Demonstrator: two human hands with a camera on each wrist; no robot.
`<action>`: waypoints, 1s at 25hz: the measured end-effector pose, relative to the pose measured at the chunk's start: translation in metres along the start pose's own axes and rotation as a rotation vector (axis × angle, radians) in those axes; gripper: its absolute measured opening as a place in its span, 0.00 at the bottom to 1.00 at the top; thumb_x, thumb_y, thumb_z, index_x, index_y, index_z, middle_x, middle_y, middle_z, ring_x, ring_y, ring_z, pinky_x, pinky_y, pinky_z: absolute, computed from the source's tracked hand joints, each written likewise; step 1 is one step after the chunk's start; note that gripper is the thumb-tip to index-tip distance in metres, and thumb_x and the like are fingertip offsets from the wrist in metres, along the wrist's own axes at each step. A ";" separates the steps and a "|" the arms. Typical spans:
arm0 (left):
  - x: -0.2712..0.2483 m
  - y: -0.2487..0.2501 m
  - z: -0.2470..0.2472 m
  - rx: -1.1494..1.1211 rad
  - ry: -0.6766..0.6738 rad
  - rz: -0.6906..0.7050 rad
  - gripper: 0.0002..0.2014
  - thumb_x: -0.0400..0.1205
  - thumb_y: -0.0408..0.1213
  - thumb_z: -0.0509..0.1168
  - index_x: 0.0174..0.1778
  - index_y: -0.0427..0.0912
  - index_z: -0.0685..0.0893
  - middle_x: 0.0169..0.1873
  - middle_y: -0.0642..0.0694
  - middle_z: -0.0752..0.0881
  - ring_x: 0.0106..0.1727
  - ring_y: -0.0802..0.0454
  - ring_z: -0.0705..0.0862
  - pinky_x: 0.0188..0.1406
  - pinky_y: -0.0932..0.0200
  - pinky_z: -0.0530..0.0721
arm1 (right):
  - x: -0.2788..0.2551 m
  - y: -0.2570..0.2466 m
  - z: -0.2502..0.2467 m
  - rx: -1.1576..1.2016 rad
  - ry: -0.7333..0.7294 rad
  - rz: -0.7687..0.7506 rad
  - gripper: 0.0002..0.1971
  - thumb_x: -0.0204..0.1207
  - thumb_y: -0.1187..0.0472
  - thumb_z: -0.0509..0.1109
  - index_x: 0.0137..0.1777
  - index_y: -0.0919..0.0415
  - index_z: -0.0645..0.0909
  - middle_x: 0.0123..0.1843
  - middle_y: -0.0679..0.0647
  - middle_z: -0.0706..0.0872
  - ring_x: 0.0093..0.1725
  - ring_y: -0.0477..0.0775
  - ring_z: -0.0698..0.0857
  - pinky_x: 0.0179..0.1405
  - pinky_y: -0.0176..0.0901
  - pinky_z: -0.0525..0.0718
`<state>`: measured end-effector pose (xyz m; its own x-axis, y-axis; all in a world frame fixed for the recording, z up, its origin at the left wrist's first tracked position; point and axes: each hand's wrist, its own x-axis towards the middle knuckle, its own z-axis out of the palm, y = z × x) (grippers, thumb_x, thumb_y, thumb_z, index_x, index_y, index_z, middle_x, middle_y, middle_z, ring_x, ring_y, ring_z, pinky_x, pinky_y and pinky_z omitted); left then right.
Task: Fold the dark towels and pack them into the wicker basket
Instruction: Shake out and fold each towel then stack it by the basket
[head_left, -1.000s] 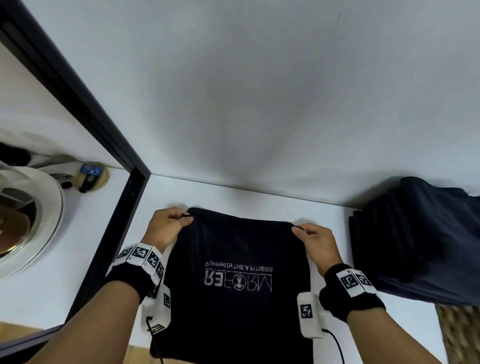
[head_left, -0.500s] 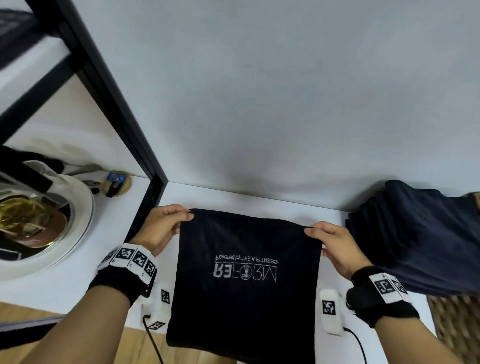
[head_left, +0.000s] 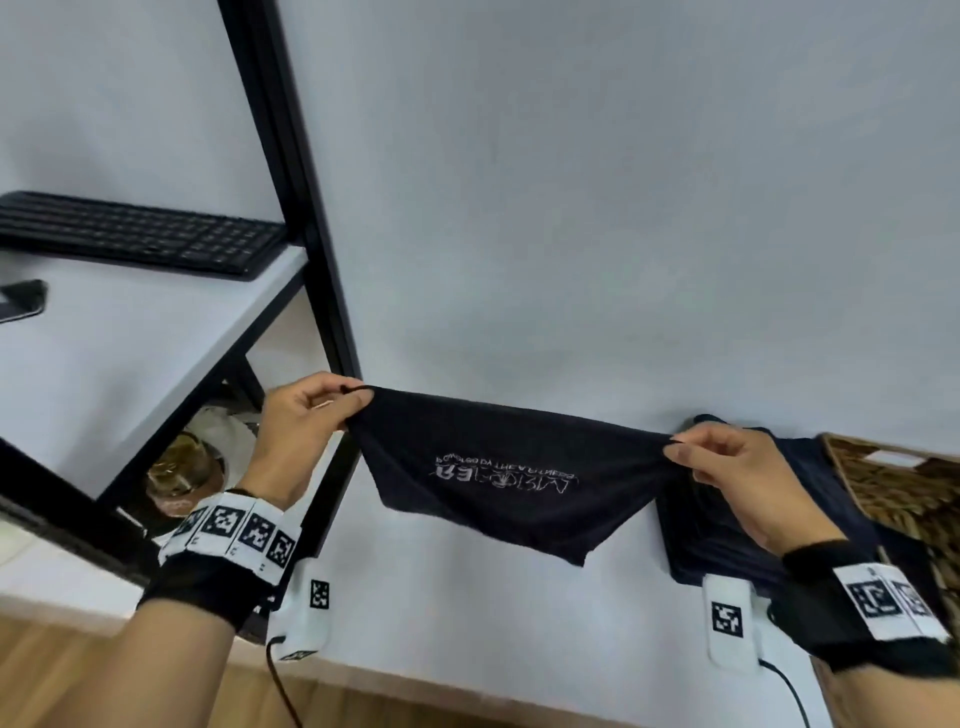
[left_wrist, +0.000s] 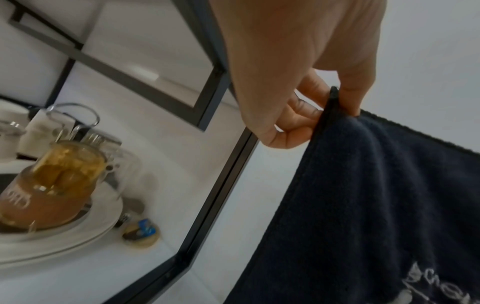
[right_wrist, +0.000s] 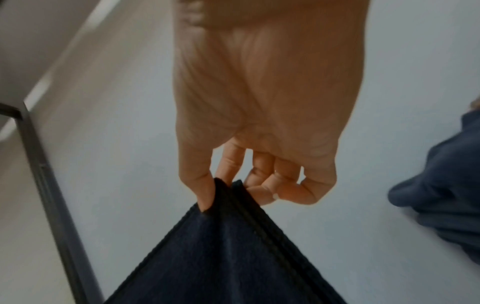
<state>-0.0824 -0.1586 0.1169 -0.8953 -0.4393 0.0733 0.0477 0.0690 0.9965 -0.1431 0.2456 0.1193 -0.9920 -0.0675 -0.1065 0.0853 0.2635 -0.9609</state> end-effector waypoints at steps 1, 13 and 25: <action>-0.004 0.012 -0.002 0.016 0.012 0.045 0.07 0.76 0.26 0.73 0.40 0.43 0.91 0.36 0.36 0.87 0.36 0.53 0.85 0.35 0.68 0.84 | -0.007 -0.011 -0.002 0.015 0.022 -0.038 0.05 0.71 0.69 0.77 0.36 0.61 0.87 0.35 0.51 0.88 0.37 0.46 0.82 0.40 0.36 0.80; -0.017 0.064 -0.013 0.400 -0.042 0.315 0.06 0.80 0.32 0.70 0.44 0.48 0.88 0.39 0.47 0.90 0.45 0.45 0.88 0.52 0.50 0.87 | -0.033 -0.069 -0.022 -0.005 0.228 -0.250 0.05 0.72 0.72 0.75 0.39 0.70 0.81 0.42 0.58 0.89 0.40 0.50 0.86 0.44 0.35 0.86; -0.005 0.045 -0.005 0.066 -0.132 0.065 0.05 0.84 0.27 0.63 0.48 0.38 0.84 0.32 0.30 0.80 0.43 0.42 0.85 0.39 0.66 0.87 | -0.007 -0.044 0.011 -0.006 0.193 -0.264 0.07 0.84 0.63 0.63 0.51 0.53 0.82 0.47 0.49 0.86 0.48 0.46 0.82 0.57 0.47 0.80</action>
<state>-0.0733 -0.1574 0.1613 -0.9420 -0.3106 0.1273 0.0821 0.1544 0.9846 -0.1388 0.2236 0.1594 -0.9792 0.0492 0.1969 -0.1772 0.2664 -0.9474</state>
